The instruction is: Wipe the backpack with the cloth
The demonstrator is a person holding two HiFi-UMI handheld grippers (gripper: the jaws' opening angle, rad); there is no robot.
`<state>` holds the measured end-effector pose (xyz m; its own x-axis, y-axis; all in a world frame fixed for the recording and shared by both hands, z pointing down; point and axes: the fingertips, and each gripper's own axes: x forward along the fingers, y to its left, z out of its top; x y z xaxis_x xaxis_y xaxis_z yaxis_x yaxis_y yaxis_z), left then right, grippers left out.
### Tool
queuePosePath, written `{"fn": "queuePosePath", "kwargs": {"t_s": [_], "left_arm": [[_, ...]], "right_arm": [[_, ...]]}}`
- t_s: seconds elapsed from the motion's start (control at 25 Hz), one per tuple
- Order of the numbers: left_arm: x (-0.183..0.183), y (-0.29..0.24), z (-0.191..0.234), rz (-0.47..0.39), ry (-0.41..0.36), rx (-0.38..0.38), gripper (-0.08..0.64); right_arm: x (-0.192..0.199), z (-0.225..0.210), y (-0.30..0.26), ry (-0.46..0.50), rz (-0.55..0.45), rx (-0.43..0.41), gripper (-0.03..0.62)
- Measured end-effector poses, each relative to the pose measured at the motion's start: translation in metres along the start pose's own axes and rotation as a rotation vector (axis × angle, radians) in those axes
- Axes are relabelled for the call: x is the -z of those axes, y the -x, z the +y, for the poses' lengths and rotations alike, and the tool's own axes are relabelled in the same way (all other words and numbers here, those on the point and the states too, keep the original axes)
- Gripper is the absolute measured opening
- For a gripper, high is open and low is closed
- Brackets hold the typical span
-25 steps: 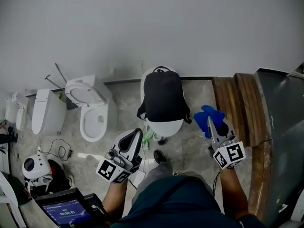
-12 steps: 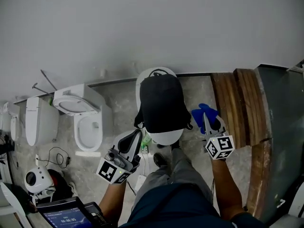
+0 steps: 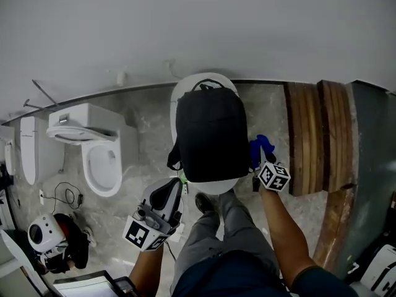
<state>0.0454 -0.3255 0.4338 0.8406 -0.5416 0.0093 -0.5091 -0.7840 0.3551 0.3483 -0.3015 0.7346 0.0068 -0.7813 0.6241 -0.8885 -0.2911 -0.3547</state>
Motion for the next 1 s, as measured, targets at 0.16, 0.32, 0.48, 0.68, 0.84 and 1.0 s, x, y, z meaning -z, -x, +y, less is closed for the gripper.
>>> {"fn": "queuePosePath", "kwargs": {"t_s": [0.16,0.32,0.48,0.68,0.84,1.0], "left_arm": [[0.016,-0.02,0.029,-0.005,0.058,-0.027,0.003],[0.026,-0.027,0.044,0.008,0.08,-0.045,0.003],[0.031,-0.025,0.057,0.015,0.091,-0.073,0.003],[0.032,-0.02,0.071,-0.005,0.11,-0.107,0.003],[0.039,-0.016,0.079,-0.001,0.118,-0.14,0.003],[0.043,-0.014,0.084,-0.001,0.124,-0.172,0.003]], "right_arm": [[0.038,-0.004,-0.048,-0.121,0.082,-0.048,0.029],[0.037,0.014,-0.073,-0.237,0.065,-0.172,0.029],[0.003,0.025,-0.094,-0.278,0.006,-0.252,0.029],[-0.056,0.043,-0.138,-0.175,-0.016,-0.316,0.029],[-0.094,0.076,-0.179,0.086,0.032,-0.353,0.029],[-0.111,0.111,-0.212,0.379,0.106,-0.391,0.029]]}}
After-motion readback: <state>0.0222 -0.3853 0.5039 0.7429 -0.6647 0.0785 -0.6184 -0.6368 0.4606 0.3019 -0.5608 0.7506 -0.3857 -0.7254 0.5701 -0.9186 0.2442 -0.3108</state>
